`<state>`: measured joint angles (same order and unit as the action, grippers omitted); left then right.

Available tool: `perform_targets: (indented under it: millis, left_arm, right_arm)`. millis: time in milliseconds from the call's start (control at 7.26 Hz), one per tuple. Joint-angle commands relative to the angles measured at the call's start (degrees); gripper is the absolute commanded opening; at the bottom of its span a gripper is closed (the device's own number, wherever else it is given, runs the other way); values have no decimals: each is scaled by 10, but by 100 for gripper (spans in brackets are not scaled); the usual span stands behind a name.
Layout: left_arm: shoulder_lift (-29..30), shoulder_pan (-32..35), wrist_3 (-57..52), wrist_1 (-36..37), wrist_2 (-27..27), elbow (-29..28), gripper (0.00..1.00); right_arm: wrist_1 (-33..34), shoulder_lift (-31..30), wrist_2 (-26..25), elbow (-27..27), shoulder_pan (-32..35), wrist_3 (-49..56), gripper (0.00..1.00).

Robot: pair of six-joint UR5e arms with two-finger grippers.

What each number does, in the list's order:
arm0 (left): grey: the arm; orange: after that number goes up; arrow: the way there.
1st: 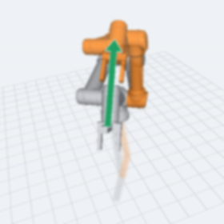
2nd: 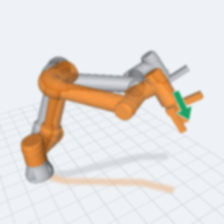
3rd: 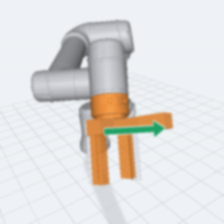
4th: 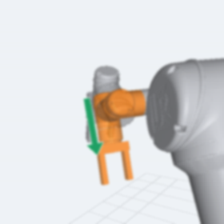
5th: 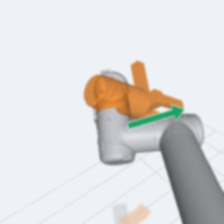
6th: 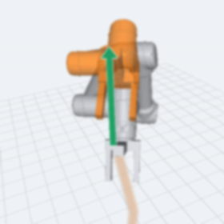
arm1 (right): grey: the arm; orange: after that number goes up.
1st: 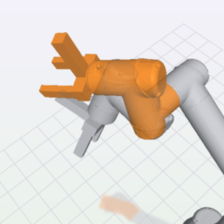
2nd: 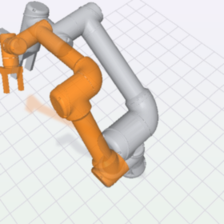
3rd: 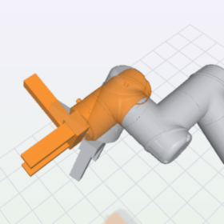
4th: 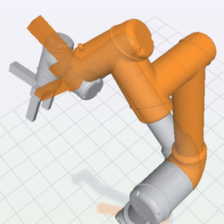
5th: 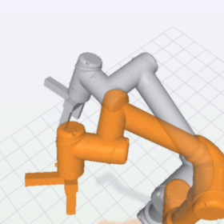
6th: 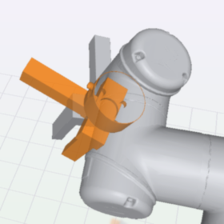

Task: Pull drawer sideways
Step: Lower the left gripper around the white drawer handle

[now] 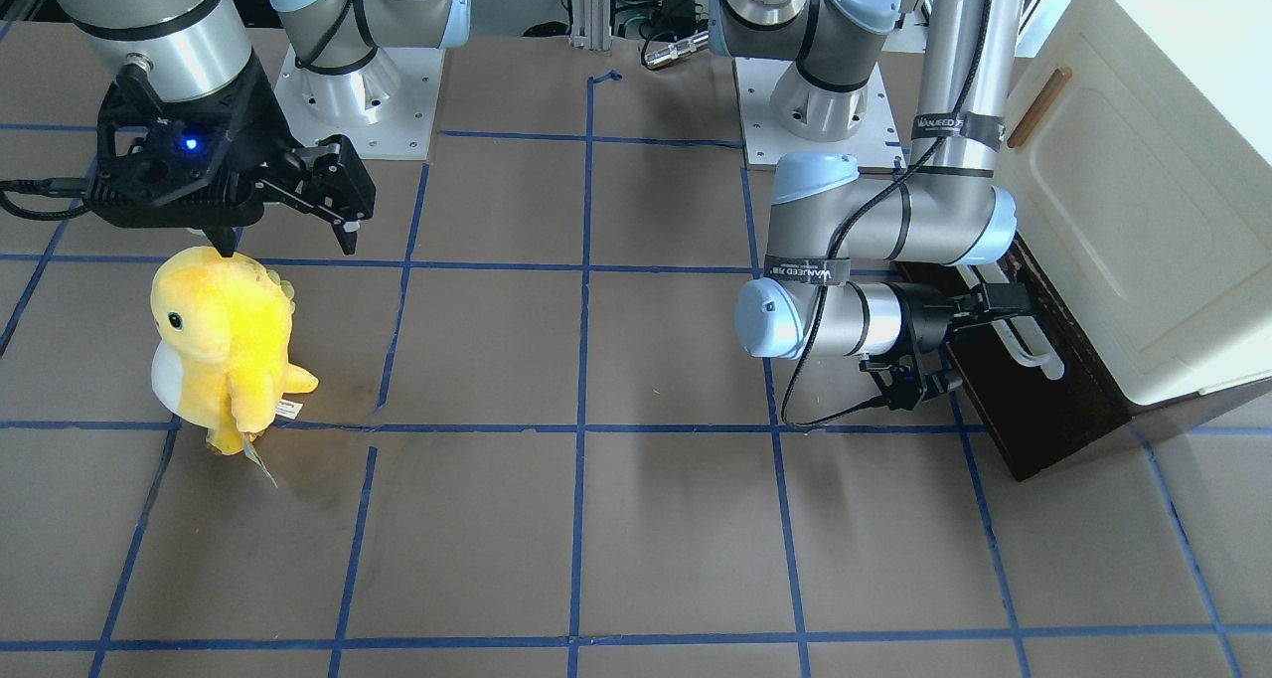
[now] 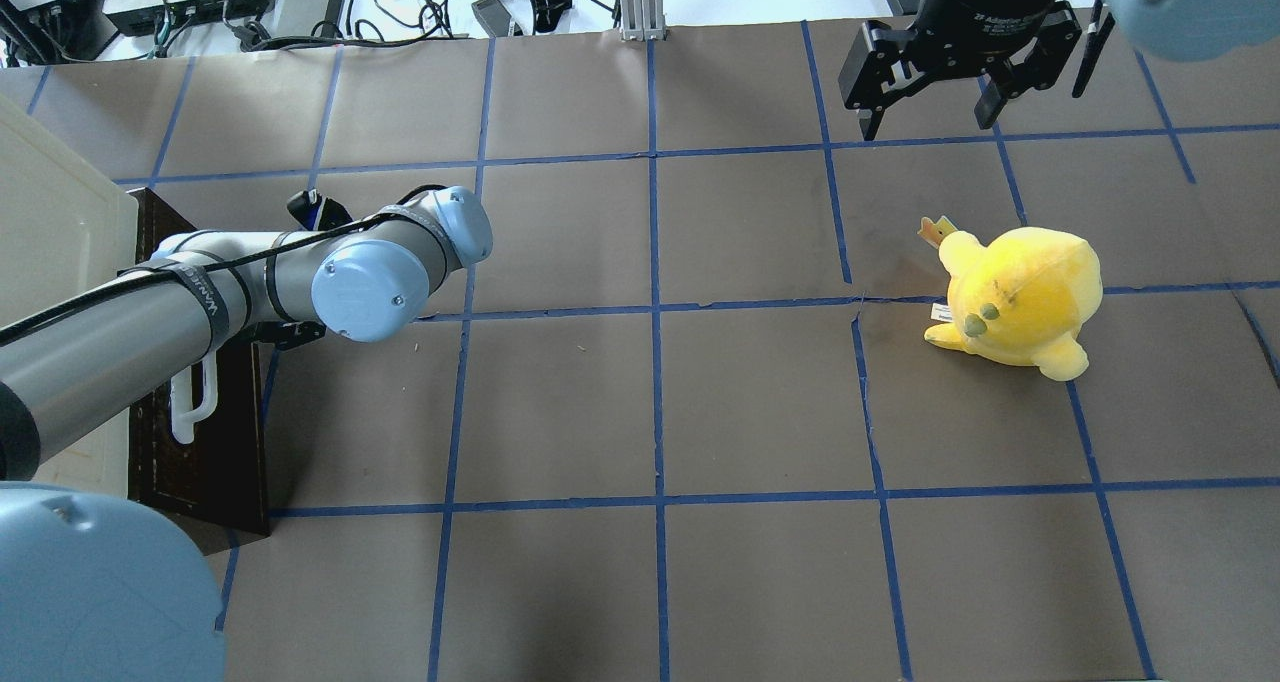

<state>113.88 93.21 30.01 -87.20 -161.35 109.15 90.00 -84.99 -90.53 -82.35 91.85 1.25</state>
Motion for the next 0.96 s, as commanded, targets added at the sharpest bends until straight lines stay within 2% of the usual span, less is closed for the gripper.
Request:
perform_targets:
  millis: [0, 413, 688, 826]
  left_arm:
    - [2, 0, 3, 0, 5, 1, 86]
    - [6, 0, 0, 2, 7, -3, 79]
    - [5, 0, -1, 2, 7, -3, 64]
    - [3, 0, -2, 2, 7, -3, 64]
  right_arm:
    - [0, 0, 0, 0, 0, 0, 100]
    - [0, 0, 0, 0, 0, 0, 100]
    - [0, 0, 0, 0, 0, 0, 100]
    - [0, 0, 0, 0, 0, 0, 100]
